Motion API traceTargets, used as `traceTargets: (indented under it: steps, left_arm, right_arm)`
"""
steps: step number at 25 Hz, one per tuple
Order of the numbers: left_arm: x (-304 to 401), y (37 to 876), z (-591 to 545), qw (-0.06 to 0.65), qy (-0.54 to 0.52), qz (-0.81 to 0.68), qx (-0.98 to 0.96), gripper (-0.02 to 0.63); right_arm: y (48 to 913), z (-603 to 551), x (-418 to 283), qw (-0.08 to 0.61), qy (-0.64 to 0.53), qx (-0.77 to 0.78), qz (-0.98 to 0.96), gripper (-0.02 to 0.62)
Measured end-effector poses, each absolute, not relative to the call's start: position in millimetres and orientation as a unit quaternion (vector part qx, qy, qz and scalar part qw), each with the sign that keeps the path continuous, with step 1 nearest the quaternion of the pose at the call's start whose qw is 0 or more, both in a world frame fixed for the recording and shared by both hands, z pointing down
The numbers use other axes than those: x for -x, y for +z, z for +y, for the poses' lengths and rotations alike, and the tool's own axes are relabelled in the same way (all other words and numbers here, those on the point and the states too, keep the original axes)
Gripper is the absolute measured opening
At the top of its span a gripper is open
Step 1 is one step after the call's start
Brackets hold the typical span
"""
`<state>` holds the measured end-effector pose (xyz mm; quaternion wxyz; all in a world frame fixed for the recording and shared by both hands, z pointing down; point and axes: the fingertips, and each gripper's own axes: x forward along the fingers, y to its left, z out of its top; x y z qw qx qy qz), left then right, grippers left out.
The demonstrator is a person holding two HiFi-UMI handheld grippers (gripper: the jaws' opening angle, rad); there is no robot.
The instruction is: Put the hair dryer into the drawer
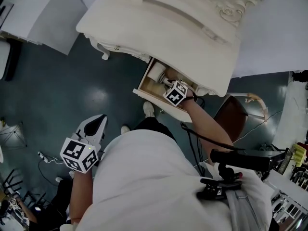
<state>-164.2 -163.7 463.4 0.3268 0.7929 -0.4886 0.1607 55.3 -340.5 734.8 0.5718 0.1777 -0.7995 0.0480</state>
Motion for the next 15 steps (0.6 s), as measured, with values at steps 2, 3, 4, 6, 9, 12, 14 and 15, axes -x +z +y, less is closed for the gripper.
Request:
traceTargets:
  steps: [2,3,4,6,9,12,14,15]
  left_arm:
    - [166.1,462.1,-158.5,0.325,0.158,-0.487,-0.795,0.003]
    - [167.2,461.5,-155.8,0.324,0.157,-0.486,-0.796,0.003]
    - [168.4,461.1,-153.2,0.323,0.156,-0.485,-0.798,0.003]
    - [170.7,461.3,-148.1,0.319,0.154,-0.482,-0.801,0.003]
    - [173.7,461.4,-138.4,0.316,0.151,-0.478,-0.805,0.003]
    - [175.3,460.0,-129.3,0.313,0.148,-0.473,-0.810,0.003]
    - [177.1,459.6,-123.2,0.311,0.147,-0.469,-0.813,0.003]
    - [178.4,460.0,-119.7,0.311,0.147,-0.467,-0.814,0.003]
  right_arm:
    - [726.0,-335.7,-54.5,0.569,0.043,-0.186,-0.800,0.058]
    - [722.6,-333.6,-54.5,0.569,0.040,-0.191,-0.799,0.025]
    - [720.2,-331.3,-54.5,0.568,0.038,-0.196,-0.798,0.002]
    - [717.2,-325.1,-54.1,0.566,0.043,-0.202,-0.798,0.002]
    - [710.9,-310.2,-52.6,0.561,0.060,-0.208,-0.799,0.002]
    - [702.4,-295.6,-53.5,0.552,0.080,-0.218,-0.801,0.002]
    - [698.1,-283.5,-53.7,0.545,0.099,-0.221,-0.802,0.002]
    - [696.1,-276.7,-53.5,0.543,0.106,-0.222,-0.803,0.002]
